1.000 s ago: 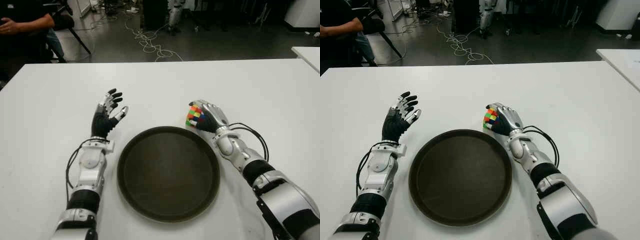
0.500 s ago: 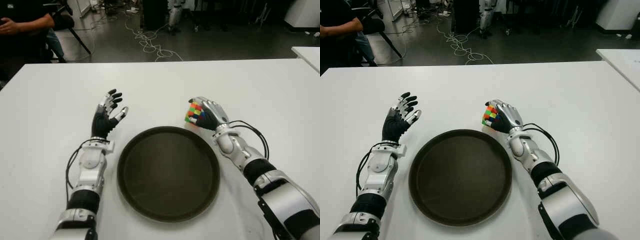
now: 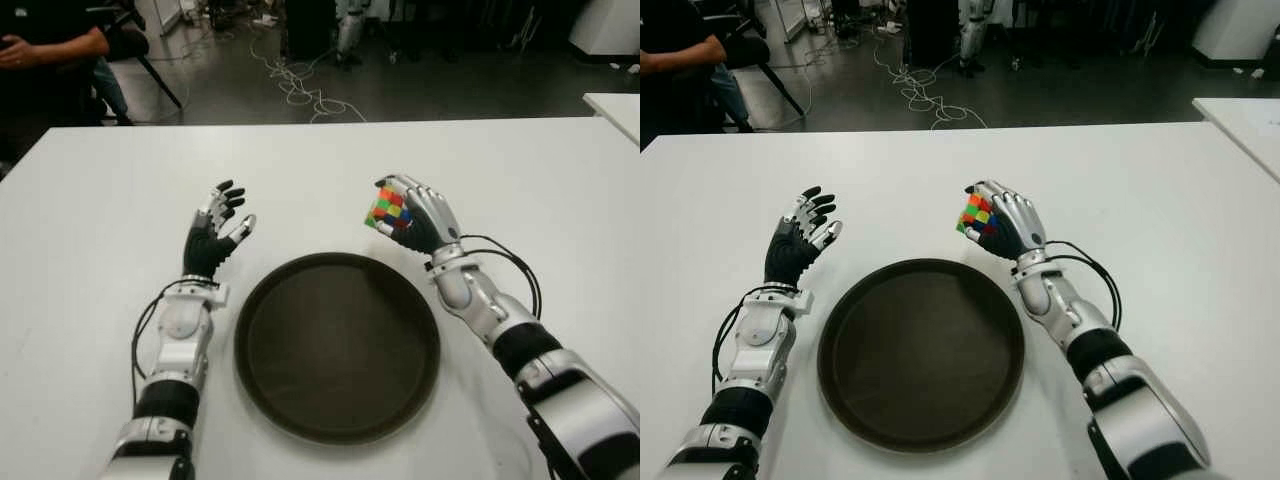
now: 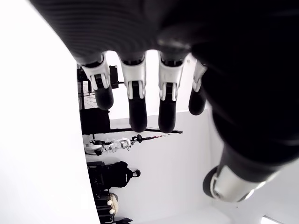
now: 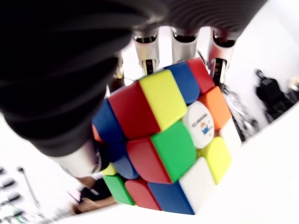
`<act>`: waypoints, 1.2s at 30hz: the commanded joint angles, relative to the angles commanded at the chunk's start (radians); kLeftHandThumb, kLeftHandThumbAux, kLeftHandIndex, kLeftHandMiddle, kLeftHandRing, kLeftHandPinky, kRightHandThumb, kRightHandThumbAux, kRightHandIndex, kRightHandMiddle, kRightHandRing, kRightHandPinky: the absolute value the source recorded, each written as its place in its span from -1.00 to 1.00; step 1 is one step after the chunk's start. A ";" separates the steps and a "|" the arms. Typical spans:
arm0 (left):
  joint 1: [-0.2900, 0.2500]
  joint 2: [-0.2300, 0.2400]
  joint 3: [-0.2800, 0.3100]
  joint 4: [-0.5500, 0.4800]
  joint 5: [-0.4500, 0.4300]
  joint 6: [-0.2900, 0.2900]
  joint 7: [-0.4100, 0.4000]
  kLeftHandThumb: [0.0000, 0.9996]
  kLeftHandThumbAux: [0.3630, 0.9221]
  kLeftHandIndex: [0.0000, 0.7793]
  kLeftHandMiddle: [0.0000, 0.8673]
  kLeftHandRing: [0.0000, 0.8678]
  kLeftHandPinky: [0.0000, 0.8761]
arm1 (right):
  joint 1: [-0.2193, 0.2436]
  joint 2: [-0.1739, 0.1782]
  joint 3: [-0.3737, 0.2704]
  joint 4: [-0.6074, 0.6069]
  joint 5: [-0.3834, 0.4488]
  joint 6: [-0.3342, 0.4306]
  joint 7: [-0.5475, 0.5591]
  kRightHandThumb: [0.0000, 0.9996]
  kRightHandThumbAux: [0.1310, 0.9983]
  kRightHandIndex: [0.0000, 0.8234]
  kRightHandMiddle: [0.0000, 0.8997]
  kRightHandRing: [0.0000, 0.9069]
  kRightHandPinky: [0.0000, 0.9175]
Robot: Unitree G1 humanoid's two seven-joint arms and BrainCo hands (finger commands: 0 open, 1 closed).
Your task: Pick up the Rubik's Cube and put it in the plate
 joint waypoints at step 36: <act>0.003 0.000 0.005 -0.002 -0.016 -0.008 -0.019 -0.90 0.28 -0.63 -0.51 -0.62 -0.80 | 0.049 -0.183 0.081 -0.288 0.505 -0.233 1.002 0.40 0.38 0.05 0.55 0.56 0.56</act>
